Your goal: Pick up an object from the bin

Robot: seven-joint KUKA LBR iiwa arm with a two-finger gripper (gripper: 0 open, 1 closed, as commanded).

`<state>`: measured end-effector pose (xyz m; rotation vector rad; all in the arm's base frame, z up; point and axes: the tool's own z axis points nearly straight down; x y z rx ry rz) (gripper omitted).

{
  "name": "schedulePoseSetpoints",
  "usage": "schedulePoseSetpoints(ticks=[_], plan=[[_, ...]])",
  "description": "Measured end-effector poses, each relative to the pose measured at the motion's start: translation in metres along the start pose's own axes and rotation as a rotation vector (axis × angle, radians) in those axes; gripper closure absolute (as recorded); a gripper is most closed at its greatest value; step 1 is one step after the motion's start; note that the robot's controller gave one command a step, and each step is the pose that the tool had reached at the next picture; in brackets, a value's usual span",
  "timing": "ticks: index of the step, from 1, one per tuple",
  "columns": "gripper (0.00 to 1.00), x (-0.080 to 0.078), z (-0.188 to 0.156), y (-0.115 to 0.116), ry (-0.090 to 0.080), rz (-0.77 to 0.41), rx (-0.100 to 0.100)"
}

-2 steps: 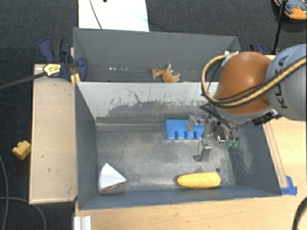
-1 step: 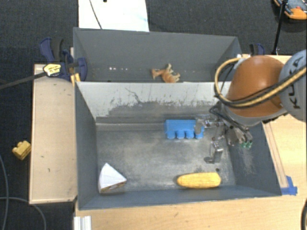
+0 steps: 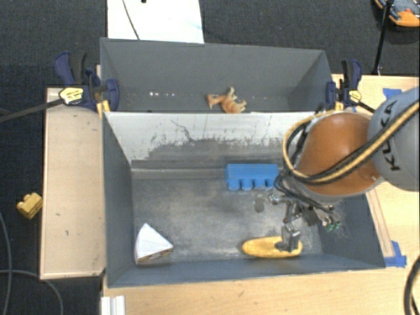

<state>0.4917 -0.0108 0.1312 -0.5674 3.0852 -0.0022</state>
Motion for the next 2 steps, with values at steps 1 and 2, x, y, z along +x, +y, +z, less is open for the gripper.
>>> schedulePoseSetpoints(ticks=[1, 2], plan=[[0.0, 0.013, 0.019, 0.002, 0.004, 0.085, -0.004], [0.0, 0.016, 0.041, -0.013, 0.005, -0.066, -0.003]])
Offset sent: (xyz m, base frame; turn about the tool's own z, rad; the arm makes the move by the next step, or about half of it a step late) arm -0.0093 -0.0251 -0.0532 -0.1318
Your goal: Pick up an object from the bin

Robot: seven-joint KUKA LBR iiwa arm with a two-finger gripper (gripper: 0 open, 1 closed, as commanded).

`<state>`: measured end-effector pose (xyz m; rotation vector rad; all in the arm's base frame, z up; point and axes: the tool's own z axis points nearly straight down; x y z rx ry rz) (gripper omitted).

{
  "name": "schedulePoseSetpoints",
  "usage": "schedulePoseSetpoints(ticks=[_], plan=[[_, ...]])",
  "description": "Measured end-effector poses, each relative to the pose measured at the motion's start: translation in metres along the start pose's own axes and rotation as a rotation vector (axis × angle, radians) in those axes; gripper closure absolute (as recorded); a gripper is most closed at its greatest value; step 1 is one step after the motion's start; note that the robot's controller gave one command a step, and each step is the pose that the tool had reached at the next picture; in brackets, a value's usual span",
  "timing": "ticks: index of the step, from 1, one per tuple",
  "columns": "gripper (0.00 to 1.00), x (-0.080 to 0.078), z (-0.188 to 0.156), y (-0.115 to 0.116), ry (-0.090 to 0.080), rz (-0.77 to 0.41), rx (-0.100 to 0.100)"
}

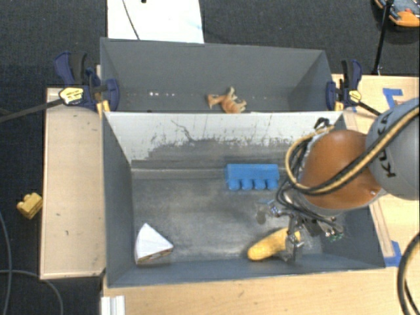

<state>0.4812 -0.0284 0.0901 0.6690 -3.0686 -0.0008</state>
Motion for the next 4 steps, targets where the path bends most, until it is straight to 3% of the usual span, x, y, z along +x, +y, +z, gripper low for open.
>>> schedulePoseSetpoints(ticks=[1, 2, 3, 4], plan=[[1.0, -0.001, 0.018, 0.008, -0.008, -0.061, 0.003], [1.0, -0.001, 0.018, 0.008, -0.009, -0.061, 0.003], [1.0, -0.007, -0.089, -0.001, -0.003, -0.006, 0.001], [1.0, -0.007, -0.089, -0.001, -0.003, -0.004, 0.001]])
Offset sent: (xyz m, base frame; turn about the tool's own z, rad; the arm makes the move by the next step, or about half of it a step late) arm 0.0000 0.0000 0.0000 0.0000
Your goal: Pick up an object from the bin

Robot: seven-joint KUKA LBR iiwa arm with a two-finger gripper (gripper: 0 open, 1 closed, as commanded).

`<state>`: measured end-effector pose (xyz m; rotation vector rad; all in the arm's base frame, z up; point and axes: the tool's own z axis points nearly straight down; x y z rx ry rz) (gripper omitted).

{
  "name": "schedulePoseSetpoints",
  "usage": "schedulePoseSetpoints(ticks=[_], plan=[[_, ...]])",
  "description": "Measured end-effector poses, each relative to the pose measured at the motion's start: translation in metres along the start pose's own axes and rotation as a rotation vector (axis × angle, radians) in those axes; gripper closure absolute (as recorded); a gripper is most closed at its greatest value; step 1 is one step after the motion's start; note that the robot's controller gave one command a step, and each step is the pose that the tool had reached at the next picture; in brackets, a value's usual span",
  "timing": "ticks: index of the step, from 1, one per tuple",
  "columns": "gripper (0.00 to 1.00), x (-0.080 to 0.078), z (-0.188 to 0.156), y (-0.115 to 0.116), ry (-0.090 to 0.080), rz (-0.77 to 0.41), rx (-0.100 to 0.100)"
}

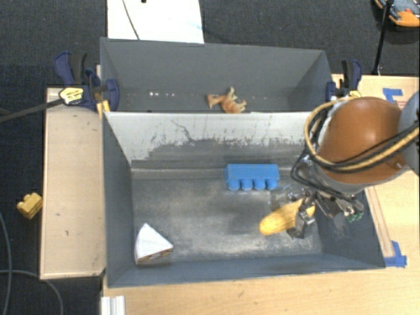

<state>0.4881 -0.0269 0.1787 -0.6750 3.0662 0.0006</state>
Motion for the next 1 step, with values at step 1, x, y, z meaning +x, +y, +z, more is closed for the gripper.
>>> schedulePoseSetpoints(ticks=[1], plan=[[1.0, 0.0024, -0.0523, 0.0008, 0.005, -0.002, -0.003]])
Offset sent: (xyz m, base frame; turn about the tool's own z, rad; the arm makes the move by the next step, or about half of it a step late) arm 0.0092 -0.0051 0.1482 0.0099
